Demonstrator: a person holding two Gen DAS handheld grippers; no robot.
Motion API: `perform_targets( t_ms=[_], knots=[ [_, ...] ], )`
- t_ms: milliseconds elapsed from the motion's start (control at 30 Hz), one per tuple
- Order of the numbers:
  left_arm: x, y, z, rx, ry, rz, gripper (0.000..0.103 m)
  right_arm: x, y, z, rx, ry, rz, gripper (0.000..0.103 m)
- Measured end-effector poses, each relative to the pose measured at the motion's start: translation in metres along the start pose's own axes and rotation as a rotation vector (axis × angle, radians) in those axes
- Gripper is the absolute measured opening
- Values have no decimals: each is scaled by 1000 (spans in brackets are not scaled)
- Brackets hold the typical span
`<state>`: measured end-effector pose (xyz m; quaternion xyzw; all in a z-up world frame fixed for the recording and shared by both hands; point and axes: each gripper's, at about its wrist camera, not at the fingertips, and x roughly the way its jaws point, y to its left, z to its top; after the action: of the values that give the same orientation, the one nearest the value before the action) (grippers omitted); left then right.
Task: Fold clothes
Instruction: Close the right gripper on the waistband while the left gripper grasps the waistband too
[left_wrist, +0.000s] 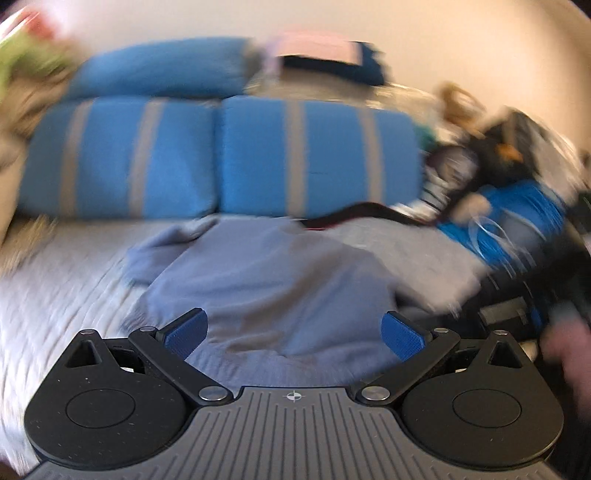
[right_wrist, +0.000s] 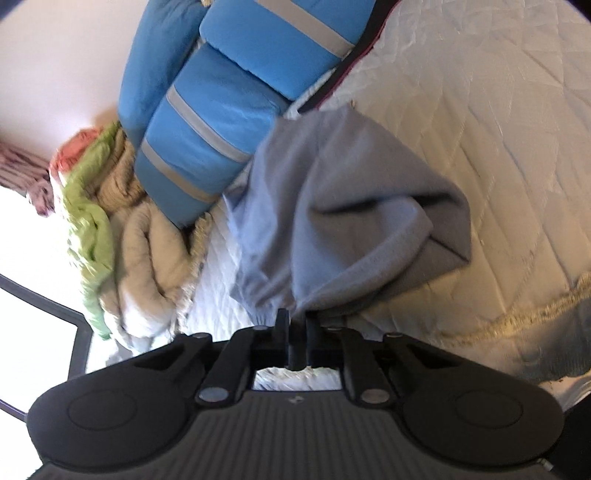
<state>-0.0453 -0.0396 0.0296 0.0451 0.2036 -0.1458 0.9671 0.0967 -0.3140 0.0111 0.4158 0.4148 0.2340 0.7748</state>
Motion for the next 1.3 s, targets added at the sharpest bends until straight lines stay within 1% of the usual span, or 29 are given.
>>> perform_targets(
  t_ms=[100,167,200,233,300,333,500,533,600,633,667,700,767,800,867,933,1000,1033,1067,1100,1133,1167,1200,1233,1300],
  knots=[
    [-8,-23,-2,169,-56,-149,103,-3,-1,9,39,-3,25,9],
    [-10,-39,-7,318,-100,-192,103,-4,-2,13,68,0,38,9],
    [-8,-47,-12,406,-116,-185,103,-4,-3,15,82,2,41,9],
    [-4,-54,-19,496,-126,-158,103,-4,-3,16,95,4,44,9],
    [8,-65,-31,668,-122,-78,102,-4,-3,17,109,4,47,9],
    [14,-69,-35,734,-115,-53,102,-5,-3,17,113,2,48,9],
    [39,-67,-47,888,-23,-74,102,-8,-6,18,133,-5,63,9],
    [43,-67,-48,912,-5,-72,98,-9,-6,17,138,-5,68,9],
    [52,-68,-51,944,29,-38,95,-9,-7,18,146,-5,76,9],
    [57,-69,-52,973,44,-10,89,-9,-8,18,151,-4,80,9],
    [61,-69,-54,1003,58,10,72,-9,-8,18,157,-3,85,9],
    [63,-67,-56,1023,75,9,63,-9,-9,18,164,-2,88,9],
    [68,-60,-53,1025,128,-21,19,-9,-11,17,179,1,91,9],
    [70,-56,-51,1017,151,-40,14,-8,-12,18,186,1,89,9],
    [72,-47,-44,982,185,-91,11,-8,-15,17,199,1,75,9],
    [74,-39,-37,976,208,-140,10,-8,-17,18,203,-2,59,9],
    [78,-29,-31,936,240,-196,9,-10,-13,18,158,-17,-6,16],
    [80,-25,-28,914,253,-220,9,-11,-10,19,129,-25,-44,16],
    [82,-21,-23,890,258,-235,9,-13,-6,18,89,-36,-87,23],
    [85,-17,-19,865,264,-251,8,-15,0,17,32,-54,-133,33],
    [87,-13,-15,842,270,-266,8,-18,6,15,-30,-74,-170,40],
    [88,-10,-13,821,279,-282,8,-20,13,11,-103,-89,-198,55],
    [89,-7,-11,804,286,-296,8,-23,22,6,-186,-102,-223,64],
    [90,-5,-9,792,291,-307,8,-25,30,2,-269,-114,-248,68],
    [92,-4,-5,771,298,-325,8,-28,53,-14,-485,-145,-307,80]
  ],
)
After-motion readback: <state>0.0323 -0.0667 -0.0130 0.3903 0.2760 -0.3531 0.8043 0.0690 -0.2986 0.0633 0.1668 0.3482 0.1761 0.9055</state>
